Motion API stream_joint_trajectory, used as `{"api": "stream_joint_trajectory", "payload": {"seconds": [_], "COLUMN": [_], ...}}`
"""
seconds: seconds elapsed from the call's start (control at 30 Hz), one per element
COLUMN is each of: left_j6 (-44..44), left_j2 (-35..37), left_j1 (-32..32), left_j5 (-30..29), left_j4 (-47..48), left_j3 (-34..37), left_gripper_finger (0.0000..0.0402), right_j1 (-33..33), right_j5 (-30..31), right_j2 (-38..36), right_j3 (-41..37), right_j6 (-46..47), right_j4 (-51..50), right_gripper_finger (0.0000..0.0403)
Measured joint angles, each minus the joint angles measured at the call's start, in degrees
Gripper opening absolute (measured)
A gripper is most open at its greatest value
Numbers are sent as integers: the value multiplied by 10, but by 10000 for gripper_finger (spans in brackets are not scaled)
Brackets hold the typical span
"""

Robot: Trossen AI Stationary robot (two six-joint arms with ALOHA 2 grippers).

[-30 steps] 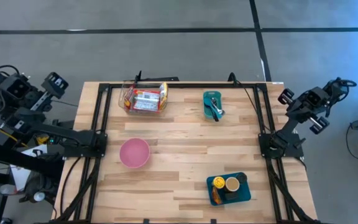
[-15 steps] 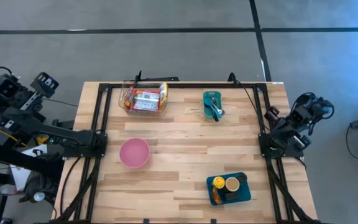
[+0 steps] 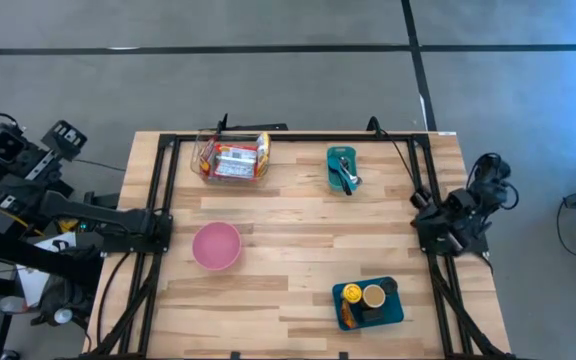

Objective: Pick & Place Food Item
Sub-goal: Return to Home Position

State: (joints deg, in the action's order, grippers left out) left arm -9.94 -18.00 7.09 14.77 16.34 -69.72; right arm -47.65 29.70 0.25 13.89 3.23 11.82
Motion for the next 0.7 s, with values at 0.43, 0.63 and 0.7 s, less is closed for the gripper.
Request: {"api": "stream_joint_trajectory", "payload": {"seconds": [0.43, 0.63, 0.7], "left_j6": [-24, -42, -43], "left_j2": [104, 145, 157], "left_j1": [0, 0, 0], "left_j5": [-2, -2, -2], "left_j4": [-87, -163, -187], "left_j3": [167, 271, 310], "left_gripper_finger": [271, 271, 271], "right_j1": [116, 191, 216], "right_j5": [3, 2, 2], "right_j2": [0, 0, 0], "right_j3": [-67, -67, -67], "right_j6": [13, 13, 18], "right_j4": [88, 78, 68], "right_gripper_finger": [0, 0, 0]}}
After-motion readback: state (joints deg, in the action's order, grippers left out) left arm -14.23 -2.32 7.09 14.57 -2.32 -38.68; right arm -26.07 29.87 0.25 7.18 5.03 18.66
